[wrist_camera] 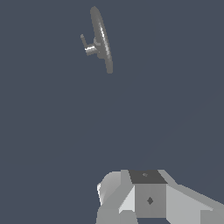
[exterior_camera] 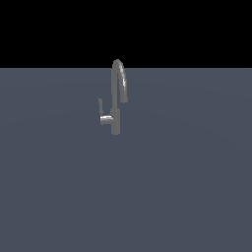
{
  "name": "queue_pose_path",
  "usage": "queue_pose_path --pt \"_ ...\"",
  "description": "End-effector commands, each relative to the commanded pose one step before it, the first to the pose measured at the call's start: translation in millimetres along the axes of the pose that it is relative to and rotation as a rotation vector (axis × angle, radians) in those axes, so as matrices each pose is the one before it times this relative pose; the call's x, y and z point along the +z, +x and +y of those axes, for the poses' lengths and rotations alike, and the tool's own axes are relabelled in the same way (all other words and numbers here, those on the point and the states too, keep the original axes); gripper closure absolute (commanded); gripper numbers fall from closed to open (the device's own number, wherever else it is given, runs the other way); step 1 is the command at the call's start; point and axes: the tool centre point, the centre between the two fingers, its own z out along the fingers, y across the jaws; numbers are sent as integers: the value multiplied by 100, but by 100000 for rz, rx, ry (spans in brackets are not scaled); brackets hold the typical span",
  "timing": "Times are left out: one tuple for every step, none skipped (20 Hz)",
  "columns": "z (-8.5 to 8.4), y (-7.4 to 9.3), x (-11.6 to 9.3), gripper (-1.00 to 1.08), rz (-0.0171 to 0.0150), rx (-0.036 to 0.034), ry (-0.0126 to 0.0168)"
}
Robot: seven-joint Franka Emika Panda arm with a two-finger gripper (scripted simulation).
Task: Turn on the faucet by rotating a designated handle.
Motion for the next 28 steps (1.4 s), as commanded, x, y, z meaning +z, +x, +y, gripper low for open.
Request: queue_pose_path --pt "1 0 0 108 0 0 0" --pt "13 -2 -25 108 45 75 81" --pt "28 0 -70 108 122 207 228" --pt "54 -3 -115 108 203 342 377" --pt "73 -3 -158 108 278 466 517" --pt "91 -3 -200 108 350 582 652" --pt "104 -4 -228 108 399 657 747" --pt "89 -3 -193 108 334 549 638" --pt "69 -3 -144 108 244 405 484" --pt "48 -2 -94 108 154 262 328" --pt "23 0 -43 108 63 119 165" --pt "5 -8 -1 108 0 0 0" --pt "-23 8 42 108 -68 -114 -143" --pt "-23 3 -6 108 54 18 -79" --pt "-25 2 -60 108 196 168 -16" --pt "-35 2 -110 108 345 309 7" --pt "-55 6 -156 108 493 437 0" --pt "-76 7 -198 108 639 557 -22" --pt "-97 9 -239 108 779 673 -42" --pt "-118 10 -282 108 922 793 -58" --pt "-137 13 -318 108 1041 894 -68" --pt "-154 14 -354 108 1159 997 -72" --pt "-176 16 -394 108 1292 1111 -77" --pt "-199 18 -432 108 1423 1222 -89" --pt "-227 21 -471 108 1559 1335 -104" --pt "-254 23 -506 108 1687 1440 -118" --pt "-283 24 -539 108 1809 1541 -131" --pt "-316 27 -574 108 1941 1647 -148"
